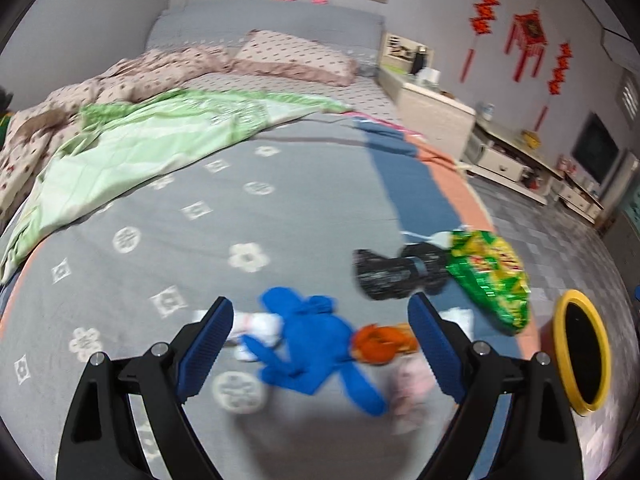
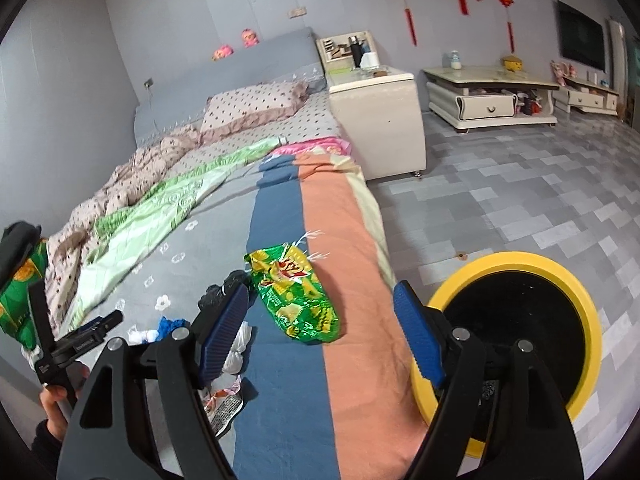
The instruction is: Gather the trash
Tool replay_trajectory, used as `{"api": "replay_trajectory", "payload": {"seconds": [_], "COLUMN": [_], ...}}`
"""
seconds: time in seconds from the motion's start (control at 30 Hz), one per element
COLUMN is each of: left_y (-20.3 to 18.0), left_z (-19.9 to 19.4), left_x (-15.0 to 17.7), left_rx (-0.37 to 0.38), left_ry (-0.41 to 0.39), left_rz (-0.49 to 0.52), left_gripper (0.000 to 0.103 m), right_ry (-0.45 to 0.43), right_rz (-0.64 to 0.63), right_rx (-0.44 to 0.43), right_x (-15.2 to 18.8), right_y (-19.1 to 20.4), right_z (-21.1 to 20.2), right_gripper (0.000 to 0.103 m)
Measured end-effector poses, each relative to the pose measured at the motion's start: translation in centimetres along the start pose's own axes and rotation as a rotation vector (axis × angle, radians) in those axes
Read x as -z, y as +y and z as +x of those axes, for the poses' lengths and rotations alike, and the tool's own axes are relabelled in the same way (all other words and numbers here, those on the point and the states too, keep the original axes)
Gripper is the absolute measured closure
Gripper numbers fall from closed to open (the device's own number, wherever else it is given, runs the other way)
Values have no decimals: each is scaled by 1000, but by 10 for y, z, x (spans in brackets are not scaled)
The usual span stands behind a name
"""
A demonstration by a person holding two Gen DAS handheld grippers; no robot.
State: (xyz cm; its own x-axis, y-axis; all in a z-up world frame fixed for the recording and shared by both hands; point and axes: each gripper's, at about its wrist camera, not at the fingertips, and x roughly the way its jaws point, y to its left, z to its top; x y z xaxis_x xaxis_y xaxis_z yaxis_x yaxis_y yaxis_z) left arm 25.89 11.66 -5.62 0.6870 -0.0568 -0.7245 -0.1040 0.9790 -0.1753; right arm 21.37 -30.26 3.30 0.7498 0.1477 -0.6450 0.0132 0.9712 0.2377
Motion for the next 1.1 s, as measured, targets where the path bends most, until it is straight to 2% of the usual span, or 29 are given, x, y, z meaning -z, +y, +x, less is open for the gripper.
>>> {"api": "replay_trajectory", "payload": {"seconds": [0.27, 0.53, 0.9, 1.1], "left_y": [56, 90, 88, 79], "left_z": [22, 54, 103, 118], "left_x": [15, 24, 28, 27], "left_rx": [-72, -91, -81, -87], "left_ry": [50, 105, 169, 159], "left_rz": [-79, -169, -233, -222], "left_gripper": [18, 18, 18, 21], "right_ry": [60, 135, 194, 202], "right_rz": [-57, -49, -77, -106], "right_rx": [39, 64, 87, 92], "right_x": [7, 19, 40, 44], "right_y": [22, 20, 25, 37], "right_z": [52, 106, 172, 201], "right_gripper": [28, 28, 27, 25]}}
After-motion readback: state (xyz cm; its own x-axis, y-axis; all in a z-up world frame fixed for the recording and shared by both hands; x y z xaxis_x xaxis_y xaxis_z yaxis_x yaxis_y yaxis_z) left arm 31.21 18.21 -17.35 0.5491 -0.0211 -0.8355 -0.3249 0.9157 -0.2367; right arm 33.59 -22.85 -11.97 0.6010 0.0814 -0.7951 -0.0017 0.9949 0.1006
